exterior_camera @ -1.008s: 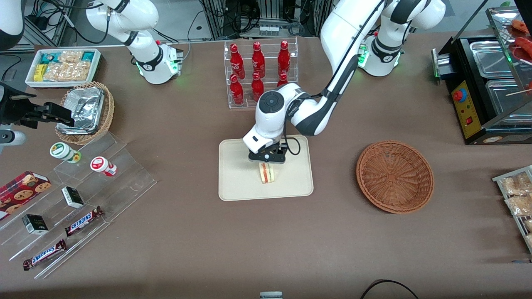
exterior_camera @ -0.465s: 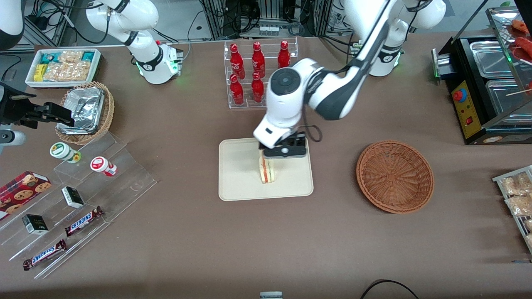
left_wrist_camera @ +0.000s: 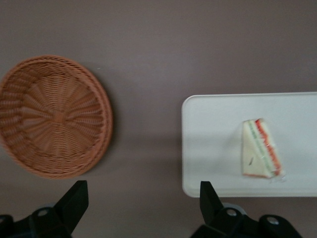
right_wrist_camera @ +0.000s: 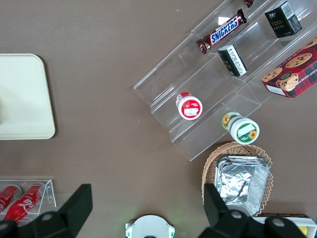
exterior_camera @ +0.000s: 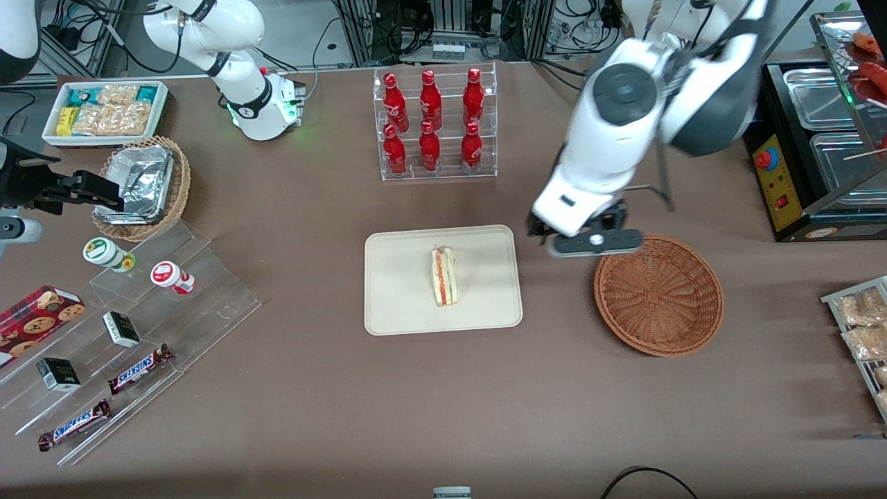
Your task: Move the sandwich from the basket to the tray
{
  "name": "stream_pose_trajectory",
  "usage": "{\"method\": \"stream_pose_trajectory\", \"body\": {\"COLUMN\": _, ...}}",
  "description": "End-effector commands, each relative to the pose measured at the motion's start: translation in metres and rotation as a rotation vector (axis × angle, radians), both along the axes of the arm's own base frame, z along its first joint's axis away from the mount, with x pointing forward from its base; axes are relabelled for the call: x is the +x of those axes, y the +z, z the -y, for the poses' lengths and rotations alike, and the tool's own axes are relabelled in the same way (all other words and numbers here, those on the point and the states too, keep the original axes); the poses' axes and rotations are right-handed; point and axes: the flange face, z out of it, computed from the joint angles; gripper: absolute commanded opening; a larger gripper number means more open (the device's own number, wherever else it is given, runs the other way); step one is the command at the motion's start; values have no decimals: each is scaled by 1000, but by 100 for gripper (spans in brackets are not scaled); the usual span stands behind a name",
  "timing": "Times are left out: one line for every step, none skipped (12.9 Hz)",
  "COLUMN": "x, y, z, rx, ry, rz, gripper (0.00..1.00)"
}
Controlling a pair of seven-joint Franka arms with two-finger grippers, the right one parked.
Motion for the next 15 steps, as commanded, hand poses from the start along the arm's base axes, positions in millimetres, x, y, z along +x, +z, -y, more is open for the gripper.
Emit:
{"method": "stream_pose_trajectory", "body": {"x": -18, "y": 16, "z": -50, "rx": -6, "ry": -73, "rz": -26, "gripper": 99}}
{"method": "stream_pose_trajectory", "body": {"x": -17, "y": 23, "z": -72, "rx": -4, "ry": -105, "rz": -38, "gripper": 99}}
{"method": "stream_pose_trajectory", "body": {"x": -15, "y": 29, "z": -93, "rx": -16, "ry": -128, "rz": -54, "gripper": 99}}
{"method": "stream_pose_trajectory", "body": {"x": -14, "y": 37, "z": -111, "rx": -26, "ry": -152, "rz": -58, "gripper": 99}}
{"method": "stream_pose_trajectory", "body": {"x": -10, "y": 39, "z": -133, "rx": -25, "ry": -173, "rz": -69, "gripper": 99}}
{"method": "stream_pose_trajectory", "body": {"x": -9, "y": 41, "z": -146, "rx": -25, "ry": -191, "rz": -77, "gripper": 99}}
{"method": "stream_pose_trajectory", "body": {"x": -11, "y": 47, "z": -156, "rx": -25, "ry": -196, "rz": -79, "gripper": 99}}
{"method": "stream_pose_trajectory", "body": {"x": -10, "y": 53, "z": -176, "rx": -28, "ry": -185, "rz": -70, "gripper": 99}}
{"method": "stream_pose_trajectory", "body": {"x": -12, "y": 60, "z": -188, "rx": -28, "ry": -194, "rz": -74, "gripper": 99}}
{"method": "stream_pose_trajectory", "body": {"x": -13, "y": 70, "z": -193, "rx": -27, "ry": -206, "rz": -79, "gripper": 99}}
{"method": "stream_pose_trajectory", "body": {"x": -12, "y": 79, "z": -202, "rx": -28, "ry": -192, "rz": -83, "gripper": 99}}
{"method": "stream_pose_trajectory", "body": {"x": -12, "y": 89, "z": -210, "rx": -30, "ry": -175, "rz": -83, "gripper": 99}}
{"method": "stream_pose_trajectory", "body": {"x": -13, "y": 93, "z": -215, "rx": -30, "ry": -165, "rz": -87, "gripper": 99}}
{"method": "stream_pose_trajectory", "body": {"x": -8, "y": 99, "z": -234, "rx": -34, "ry": -131, "rz": -72, "gripper": 99}}
{"method": "stream_pose_trajectory", "body": {"x": 0, "y": 104, "z": -246, "rx": -36, "ry": -109, "rz": -58, "gripper": 99}}
